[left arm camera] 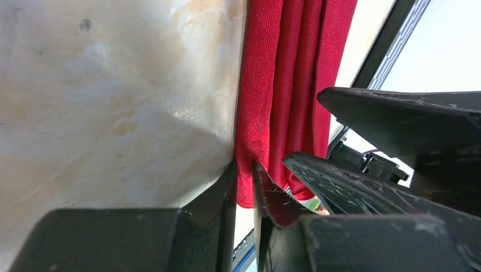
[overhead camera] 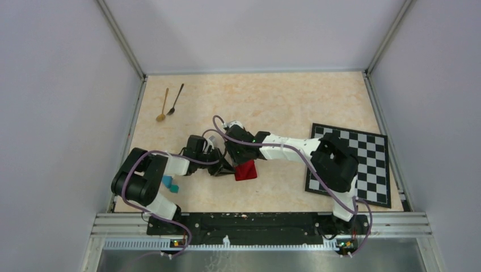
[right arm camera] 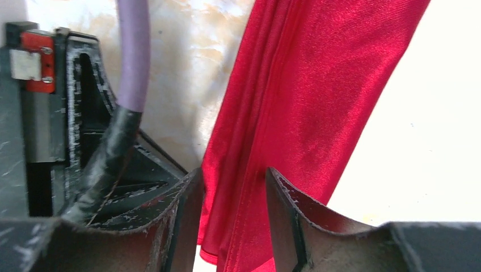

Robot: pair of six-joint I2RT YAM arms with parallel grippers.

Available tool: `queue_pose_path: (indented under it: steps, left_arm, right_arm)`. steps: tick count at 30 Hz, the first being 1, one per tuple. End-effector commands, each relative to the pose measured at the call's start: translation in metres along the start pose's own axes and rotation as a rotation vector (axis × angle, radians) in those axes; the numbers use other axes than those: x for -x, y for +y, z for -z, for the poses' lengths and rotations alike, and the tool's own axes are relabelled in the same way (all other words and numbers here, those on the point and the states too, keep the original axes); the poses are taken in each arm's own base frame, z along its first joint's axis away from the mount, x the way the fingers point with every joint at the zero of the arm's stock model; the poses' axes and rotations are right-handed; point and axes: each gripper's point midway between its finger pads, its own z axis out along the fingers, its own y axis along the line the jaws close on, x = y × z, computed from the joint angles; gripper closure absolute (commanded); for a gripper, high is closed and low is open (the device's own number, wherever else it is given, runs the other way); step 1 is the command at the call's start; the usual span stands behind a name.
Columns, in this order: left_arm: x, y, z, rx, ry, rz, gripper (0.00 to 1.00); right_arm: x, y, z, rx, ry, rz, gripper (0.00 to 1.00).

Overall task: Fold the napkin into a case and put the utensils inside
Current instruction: Rotate the smaller rectangle-folded napkin at the center of the board, then smooth out the smaller rectangle-folded napkin at the center of the board.

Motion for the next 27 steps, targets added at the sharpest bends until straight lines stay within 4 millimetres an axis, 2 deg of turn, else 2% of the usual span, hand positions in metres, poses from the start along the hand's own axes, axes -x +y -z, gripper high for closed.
queue_pose_path:
  steps: [1, 14, 16, 19, 23, 27]
  left_arm:
    - [0.000, 0.010, -0.005, 0.011, -0.026, 0.009, 0.80]
    - [-0.003, 0.015, -0.006, 0.010, -0.029, 0.028, 0.87]
    - [-0.004, 0.016, -0.006, 0.009, -0.030, 0.027, 0.88]
    - [-0.004, 0.016, -0.006, 0.010, -0.031, 0.028, 0.89]
    - [-0.004, 0.017, -0.006, 0.010, -0.032, 0.029, 0.92]
    - [-0.003, 0.016, -0.007, 0.007, -0.032, 0.028, 0.94]
  right_arm:
    - [0.010, 0.000, 0.000, -0.072, -0.035, 0.049, 0.55]
    - [0.002, 0.001, -0.011, -0.159, -0.038, 0.112, 0.60]
    - [0.002, 0.001, -0.012, -0.187, -0.048, 0.123, 0.64]
    - [0.004, 0.002, -0.012, -0.192, -0.057, 0.124, 0.75]
    - [0.016, 0.006, -0.002, -0.179, -0.092, 0.113, 0.99]
    - [0.027, 0.016, 0.010, -0.132, -0.123, 0.089, 1.00]
